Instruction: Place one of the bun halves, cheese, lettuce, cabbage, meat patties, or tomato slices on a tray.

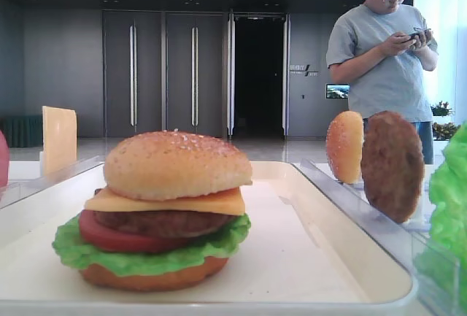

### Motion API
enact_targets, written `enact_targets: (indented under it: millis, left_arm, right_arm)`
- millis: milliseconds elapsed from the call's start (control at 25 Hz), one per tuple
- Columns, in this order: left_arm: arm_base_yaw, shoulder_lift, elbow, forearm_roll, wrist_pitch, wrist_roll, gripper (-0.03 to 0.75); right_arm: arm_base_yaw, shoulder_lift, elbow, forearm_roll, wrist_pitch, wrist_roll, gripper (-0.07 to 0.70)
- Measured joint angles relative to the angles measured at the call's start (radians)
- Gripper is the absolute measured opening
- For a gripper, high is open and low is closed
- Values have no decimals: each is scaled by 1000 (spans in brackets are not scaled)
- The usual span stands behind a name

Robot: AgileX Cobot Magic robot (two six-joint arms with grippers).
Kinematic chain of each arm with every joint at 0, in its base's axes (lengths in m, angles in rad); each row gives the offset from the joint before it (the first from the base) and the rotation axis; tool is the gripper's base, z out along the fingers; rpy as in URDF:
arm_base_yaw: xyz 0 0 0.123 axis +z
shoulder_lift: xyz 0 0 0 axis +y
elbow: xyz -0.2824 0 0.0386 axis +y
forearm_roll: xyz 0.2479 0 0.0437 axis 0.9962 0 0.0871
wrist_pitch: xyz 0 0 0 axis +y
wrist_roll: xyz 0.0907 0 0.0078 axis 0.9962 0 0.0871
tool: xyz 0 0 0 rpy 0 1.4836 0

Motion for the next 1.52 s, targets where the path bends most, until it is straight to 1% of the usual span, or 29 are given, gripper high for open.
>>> enact_targets:
  millis: [80,200,400,640,760,920,1080,1280,1520]
  left_arm:
    - [0,0,0,0,0,0,158]
    - [0,0,0,0,0,0,158]
    - [0,0,0,0,0,0,156]
    - [0,0,0,0,0,0,125]
    - [0,0,0,0,0,0,118]
    - [0,0,0,0,0,0,115]
    - [0,0,0,0,0,0,110]
    - [0,0,0,0,0,0,108]
    - [0,0,0,0,0,0,108]
  right_arm:
    - [16,-133,49,0,-45,0,369]
    - [48,-284,105,-7,-79,-4,369]
    - [64,-492,202,-7,-80,-11,369]
    - [65,-683,295,-7,-70,-16,369]
    - [65,-740,308,-7,-56,-18,369]
    - [65,-759,328,-6,-32,-21,369]
    - [65,-769,329,-6,-30,-23,369]
    - [65,-872,329,-6,-29,-25,369]
    - [65,-878,329,-7,-28,-29,369]
